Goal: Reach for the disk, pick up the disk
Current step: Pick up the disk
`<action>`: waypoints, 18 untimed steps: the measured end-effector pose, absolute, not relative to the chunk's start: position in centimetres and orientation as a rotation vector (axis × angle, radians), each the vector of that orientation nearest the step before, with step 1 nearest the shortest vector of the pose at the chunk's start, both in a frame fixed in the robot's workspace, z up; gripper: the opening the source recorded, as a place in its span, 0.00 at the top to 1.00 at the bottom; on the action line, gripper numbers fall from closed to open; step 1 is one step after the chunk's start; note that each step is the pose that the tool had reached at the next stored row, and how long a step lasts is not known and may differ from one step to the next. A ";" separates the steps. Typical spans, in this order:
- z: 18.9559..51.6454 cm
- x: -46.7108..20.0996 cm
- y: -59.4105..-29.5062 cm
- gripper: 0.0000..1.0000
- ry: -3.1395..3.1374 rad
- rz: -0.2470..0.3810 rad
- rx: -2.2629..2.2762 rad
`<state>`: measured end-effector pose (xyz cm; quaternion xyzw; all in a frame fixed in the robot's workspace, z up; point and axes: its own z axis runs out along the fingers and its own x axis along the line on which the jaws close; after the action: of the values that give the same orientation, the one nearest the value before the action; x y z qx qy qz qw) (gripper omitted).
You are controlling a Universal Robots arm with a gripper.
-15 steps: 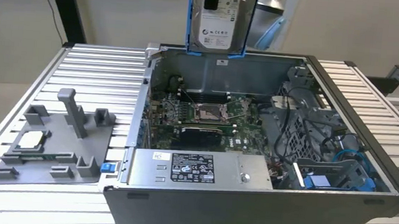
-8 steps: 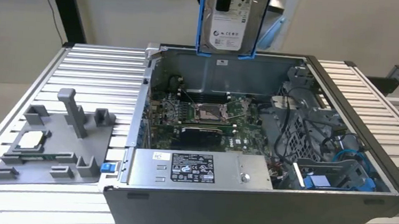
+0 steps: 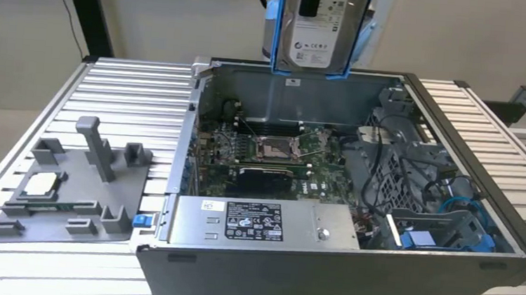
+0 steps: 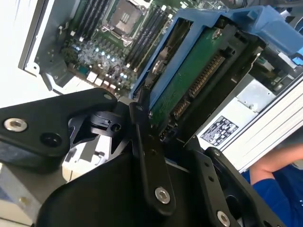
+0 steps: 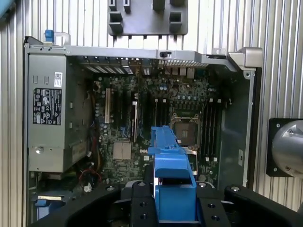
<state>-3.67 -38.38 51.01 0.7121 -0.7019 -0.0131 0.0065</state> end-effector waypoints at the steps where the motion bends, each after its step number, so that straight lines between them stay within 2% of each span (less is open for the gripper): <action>1: 51.0 -3.4 -38.4 1.00 -2.196 -0.041 2.228; 18: 51.0 -1.0 -38.6 1.00 -2.196 -0.041 2.228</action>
<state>-1.01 -38.63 50.99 0.7121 -0.7019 -0.0131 0.0065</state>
